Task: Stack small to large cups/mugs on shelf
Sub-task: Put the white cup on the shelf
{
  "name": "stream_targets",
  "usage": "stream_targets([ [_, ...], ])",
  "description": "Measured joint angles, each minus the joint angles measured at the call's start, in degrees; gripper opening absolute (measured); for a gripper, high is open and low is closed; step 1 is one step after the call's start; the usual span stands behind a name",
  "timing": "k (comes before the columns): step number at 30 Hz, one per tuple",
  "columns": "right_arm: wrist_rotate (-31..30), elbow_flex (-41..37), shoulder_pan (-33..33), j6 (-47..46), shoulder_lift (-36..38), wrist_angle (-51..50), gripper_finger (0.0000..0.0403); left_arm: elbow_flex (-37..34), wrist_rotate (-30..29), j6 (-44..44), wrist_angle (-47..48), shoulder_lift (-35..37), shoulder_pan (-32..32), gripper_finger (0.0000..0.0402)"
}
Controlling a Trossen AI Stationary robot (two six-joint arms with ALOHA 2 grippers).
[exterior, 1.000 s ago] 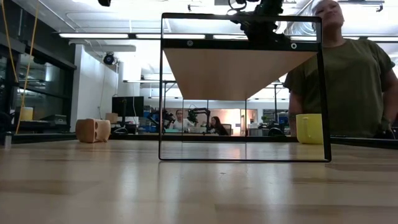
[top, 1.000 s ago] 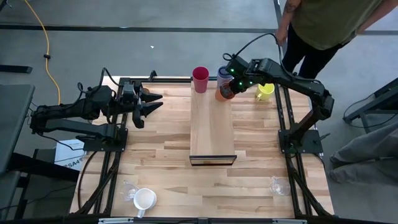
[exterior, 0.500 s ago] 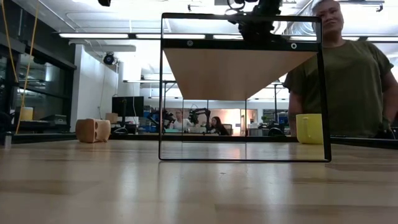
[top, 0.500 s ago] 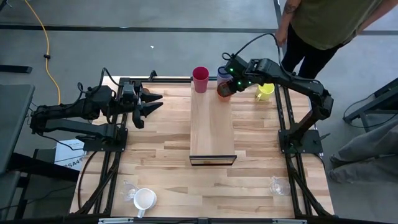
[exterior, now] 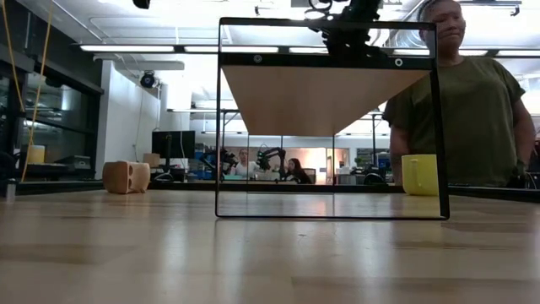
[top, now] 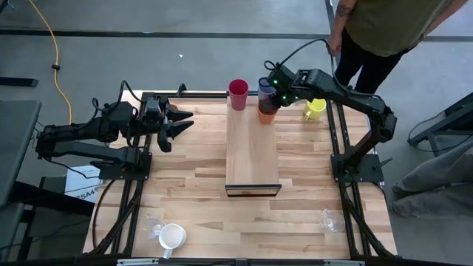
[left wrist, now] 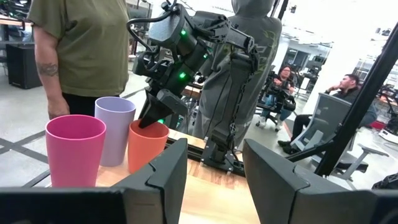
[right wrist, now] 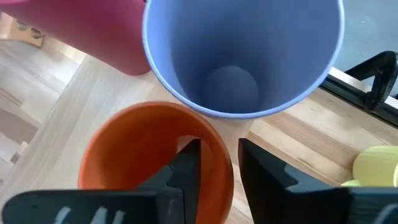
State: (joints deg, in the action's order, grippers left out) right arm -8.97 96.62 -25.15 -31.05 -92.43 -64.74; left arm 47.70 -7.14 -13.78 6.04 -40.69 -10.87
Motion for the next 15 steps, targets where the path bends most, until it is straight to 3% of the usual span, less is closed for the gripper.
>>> stream_targets([
  [15,0.09,0.00,0.72,4.31,5.54,2.27,0.0099,0.00,0.00,0.00,0.00,0.00,0.02,0.0145],
])
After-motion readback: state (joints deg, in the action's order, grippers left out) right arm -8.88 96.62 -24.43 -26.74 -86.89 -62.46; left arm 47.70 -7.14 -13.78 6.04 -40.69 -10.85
